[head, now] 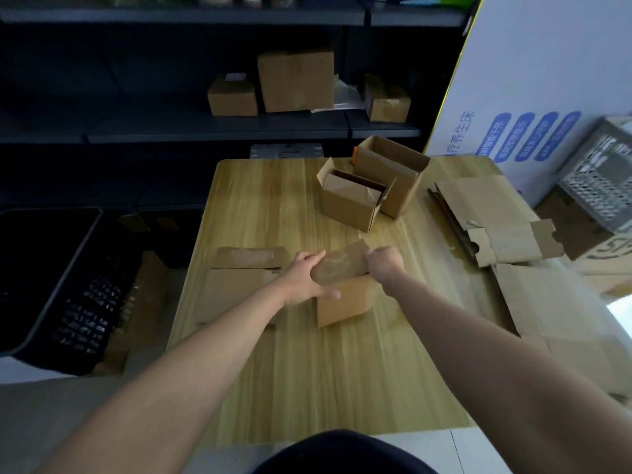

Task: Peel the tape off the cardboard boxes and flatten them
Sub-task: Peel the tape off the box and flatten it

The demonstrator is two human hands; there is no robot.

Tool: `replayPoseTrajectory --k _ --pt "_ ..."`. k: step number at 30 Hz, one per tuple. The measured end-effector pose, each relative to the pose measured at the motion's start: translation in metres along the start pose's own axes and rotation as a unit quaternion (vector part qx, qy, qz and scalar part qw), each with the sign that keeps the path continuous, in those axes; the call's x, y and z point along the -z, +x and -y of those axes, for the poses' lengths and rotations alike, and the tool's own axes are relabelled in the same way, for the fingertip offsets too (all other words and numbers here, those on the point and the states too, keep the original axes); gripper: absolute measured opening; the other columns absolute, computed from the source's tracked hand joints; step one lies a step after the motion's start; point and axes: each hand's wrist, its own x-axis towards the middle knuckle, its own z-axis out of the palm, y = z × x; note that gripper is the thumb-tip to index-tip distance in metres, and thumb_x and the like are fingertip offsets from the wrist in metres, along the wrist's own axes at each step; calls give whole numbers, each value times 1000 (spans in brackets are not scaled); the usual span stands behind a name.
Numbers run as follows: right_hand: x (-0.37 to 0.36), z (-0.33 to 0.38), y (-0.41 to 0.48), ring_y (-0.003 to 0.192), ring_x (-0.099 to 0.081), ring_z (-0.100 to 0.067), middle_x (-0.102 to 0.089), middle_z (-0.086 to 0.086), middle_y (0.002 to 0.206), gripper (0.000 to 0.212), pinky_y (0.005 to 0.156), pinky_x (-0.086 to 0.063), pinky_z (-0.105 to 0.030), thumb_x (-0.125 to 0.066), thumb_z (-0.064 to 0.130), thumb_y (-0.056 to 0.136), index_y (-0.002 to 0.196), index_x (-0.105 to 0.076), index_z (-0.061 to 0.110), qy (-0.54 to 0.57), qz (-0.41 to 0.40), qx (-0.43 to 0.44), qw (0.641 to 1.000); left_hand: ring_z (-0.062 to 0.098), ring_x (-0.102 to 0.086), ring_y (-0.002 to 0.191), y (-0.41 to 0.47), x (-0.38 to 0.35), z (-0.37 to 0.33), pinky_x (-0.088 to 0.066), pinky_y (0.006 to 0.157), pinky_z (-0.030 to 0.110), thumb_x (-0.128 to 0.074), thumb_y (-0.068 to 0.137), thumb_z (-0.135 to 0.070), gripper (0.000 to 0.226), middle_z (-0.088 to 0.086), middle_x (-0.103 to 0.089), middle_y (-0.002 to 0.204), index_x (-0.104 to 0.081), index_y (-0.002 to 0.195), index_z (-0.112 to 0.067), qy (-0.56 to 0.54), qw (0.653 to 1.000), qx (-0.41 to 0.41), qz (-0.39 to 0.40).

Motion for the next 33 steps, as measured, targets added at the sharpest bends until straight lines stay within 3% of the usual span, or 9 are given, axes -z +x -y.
replayPoseTrajectory --k 2,4,8,14,22,25,28,30,33 --pt "4 -1 0 63 -47 -19 -52 -6 78 22 50 -34 -25 -45 21 97 87 -57 5 14 9 7 1000 22 -24 138 -2 -2 0 -27 113 44 -81 69 -40 102 -3 -17 151 -22 150 -26 -2 1000 -4 -7" --pt "10 3 1 63 -46 -17 -52 -4 75 26 56 -37 -27 -49 29 97 83 -57 8 53 18 31 998 19 -37 127 -2 1 -1 -36 104 36 -79 73 -36 81 -2 -34 140 -39 143 -27 -60 997 -4 -46" --pt "26 10 -2 92 -53 -21 -57 -1 97 38 79 -41 -30 -50 50 94 109 -59 16 25 55 82 995 22 -58 97 -2 14 -2 -51 88 40 -57 87 -46 33 9 -62 112 -60 110 -22 -262 957 76 -98" --pt "34 12 0 92 -69 -27 -71 -10 101 54 89 -55 -42 -68 49 82 113 -64 6 39 168 49 984 36 -60 96 4 19 3 -56 78 48 -50 88 -50 46 19 -57 109 -54 115 -12 -371 895 235 -77" --pt "31 24 -1 100 -62 -31 -64 -14 110 48 94 -50 -47 -70 43 82 109 -59 4 32 107 -22 994 46 -58 102 8 17 3 -55 75 50 -48 89 -60 64 24 -52 123 -43 130 -11 -346 886 307 10" --pt "27 26 -2 99 -58 -28 -59 -10 109 50 90 -49 -39 -65 42 86 117 -55 4 9 75 -25 997 35 -53 112 11 11 -7 -46 85 42 -55 89 -52 60 13 -52 130 -46 131 -10 -221 940 239 -99" --pt "25 23 0 94 -50 -26 -52 -9 105 52 79 -42 -35 -61 42 90 123 -52 3 -10 52 -41 998 20 -57 101 12 7 -20 -43 80 25 -58 92 -29 30 3 -59 111 -56 115 -10 -136 950 44 -278" --pt "22 21 0 96 -51 -28 -51 -9 105 54 80 -42 -36 -61 43 90 125 -51 2 -6 47 -59 997 16 -57 97 9 5 -25 -44 80 21 -60 90 -27 21 -1 -61 101 -61 106 -13 -76 963 -86 -242" --pt "18 20 1 106 -54 -31 -51 -10 105 54 82 -42 -37 -61 42 90 125 -52 2 -5 39 -78 996 13 -45 110 7 -5 -20 -36 97 30 -64 86 -36 33 -5 -56 110 -63 114 -18 100 977 -142 -127"
